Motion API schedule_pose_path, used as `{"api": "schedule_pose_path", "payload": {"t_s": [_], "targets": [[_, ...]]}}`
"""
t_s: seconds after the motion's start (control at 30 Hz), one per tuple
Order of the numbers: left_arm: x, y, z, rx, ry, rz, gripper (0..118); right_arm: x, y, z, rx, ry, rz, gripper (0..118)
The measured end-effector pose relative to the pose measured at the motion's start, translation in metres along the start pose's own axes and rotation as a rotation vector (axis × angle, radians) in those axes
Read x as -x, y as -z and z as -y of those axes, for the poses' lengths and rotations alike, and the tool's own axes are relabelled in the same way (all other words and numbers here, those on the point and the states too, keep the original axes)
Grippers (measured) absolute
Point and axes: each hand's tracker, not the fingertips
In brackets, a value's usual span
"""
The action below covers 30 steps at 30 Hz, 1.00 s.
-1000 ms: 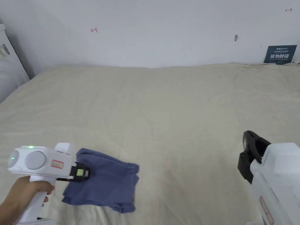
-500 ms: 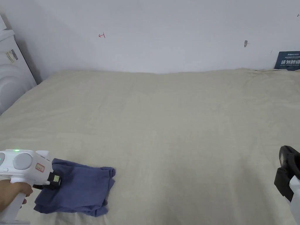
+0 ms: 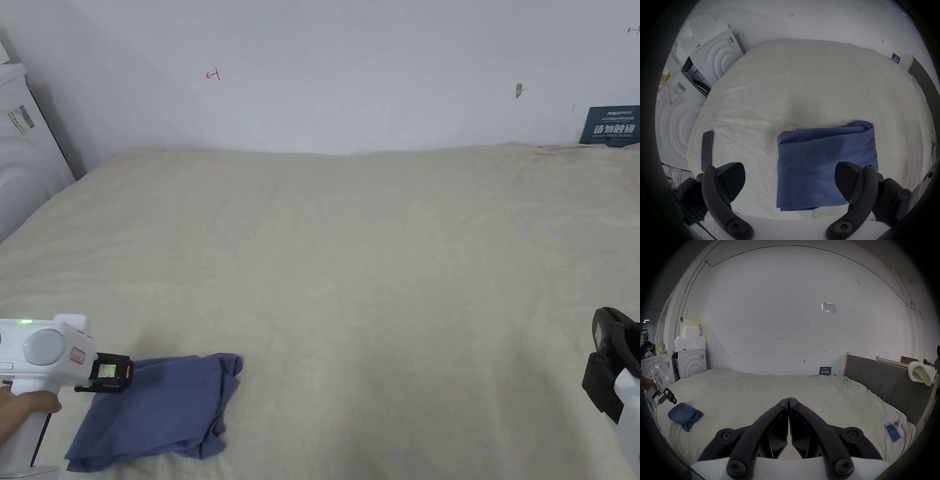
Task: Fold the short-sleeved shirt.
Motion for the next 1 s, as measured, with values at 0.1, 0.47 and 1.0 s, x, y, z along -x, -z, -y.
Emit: {"api": "schedule_pose_path", "payload": {"t_s": [0.1, 0.47, 1.0], "targets": [[0.000, -0.019, 0.000, -0.091, -0.010, 0.007, 114, 0.001, -0.003, -0.006, -0.008, -0.001, -0.004, 0], [-0.009, -0.121, -0.011, -0.481, 0.015, 0.070, 114, -0.002, -0.009, -0.028, -0.065, -0.007, -0.022, 0], [-0.086, -0.193, 0.024, -0.847, -0.062, 0.097, 11, -0.015, -0.008, -0.040, -0.122, 0.005, -0.029, 0]]}}
